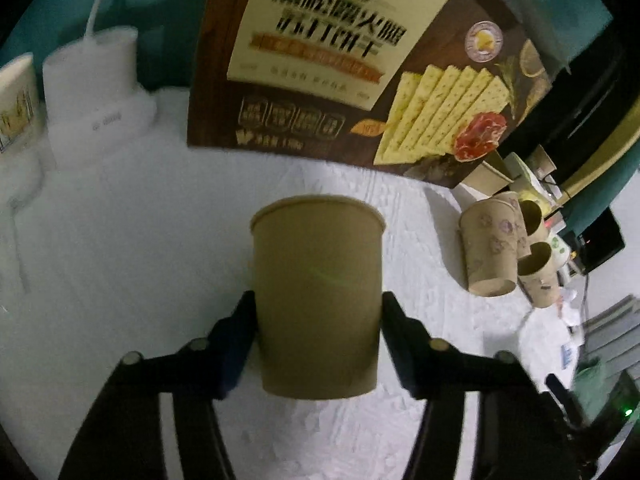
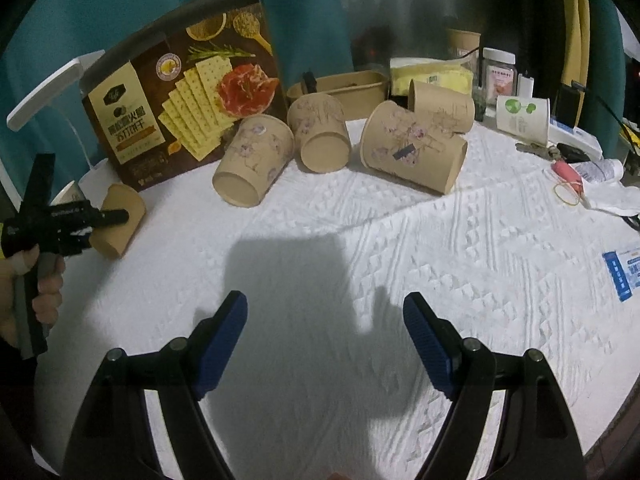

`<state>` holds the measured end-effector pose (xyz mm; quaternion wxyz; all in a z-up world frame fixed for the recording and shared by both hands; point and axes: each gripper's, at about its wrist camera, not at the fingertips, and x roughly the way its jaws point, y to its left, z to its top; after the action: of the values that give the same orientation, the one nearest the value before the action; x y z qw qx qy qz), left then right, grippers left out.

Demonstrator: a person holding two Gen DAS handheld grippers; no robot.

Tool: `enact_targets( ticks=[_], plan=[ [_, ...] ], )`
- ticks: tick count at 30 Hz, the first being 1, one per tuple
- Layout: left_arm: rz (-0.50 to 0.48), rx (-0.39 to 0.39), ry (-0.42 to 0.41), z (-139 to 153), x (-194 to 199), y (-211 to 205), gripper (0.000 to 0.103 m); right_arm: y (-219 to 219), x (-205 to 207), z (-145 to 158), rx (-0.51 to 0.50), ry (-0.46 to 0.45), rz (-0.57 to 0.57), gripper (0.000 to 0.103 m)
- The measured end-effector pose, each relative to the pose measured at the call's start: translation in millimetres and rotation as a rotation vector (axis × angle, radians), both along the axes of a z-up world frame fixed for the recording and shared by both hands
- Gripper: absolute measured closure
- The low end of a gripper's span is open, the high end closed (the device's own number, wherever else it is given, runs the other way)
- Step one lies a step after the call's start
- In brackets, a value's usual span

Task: Flip cup upright
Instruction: 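Grasp the tan paper cup near the lamp with the left gripper and lift, then carry the tan cup with the left gripper toward the right gripper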

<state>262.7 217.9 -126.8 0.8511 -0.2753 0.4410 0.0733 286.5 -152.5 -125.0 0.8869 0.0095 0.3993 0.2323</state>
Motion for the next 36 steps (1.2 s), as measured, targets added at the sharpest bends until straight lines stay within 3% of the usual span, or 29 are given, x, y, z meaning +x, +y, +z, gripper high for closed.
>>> enact_targets(
  ticks=[9,22,29,36],
  plan=[
    [-0.04,-0.026,-0.039,13,-21,-24,0.045,-15,-25,10,0.009,-0.022,-0.013,0.025],
    [-0.147,-0.096,-0.133,48,-127,-106,0.045,-52,-108,24,0.006,-0.069,-0.014,0.025],
    [-0.2,-0.149,-0.091,34,-170,-144,0.045,-72,-145,10,0.0,-0.032,-0.016,0.025],
    [-0.187,-0.139,-0.008,14,-176,-151,0.045,-84,-155,0,0.008,-0.005,-0.031,0.025]
  ],
)
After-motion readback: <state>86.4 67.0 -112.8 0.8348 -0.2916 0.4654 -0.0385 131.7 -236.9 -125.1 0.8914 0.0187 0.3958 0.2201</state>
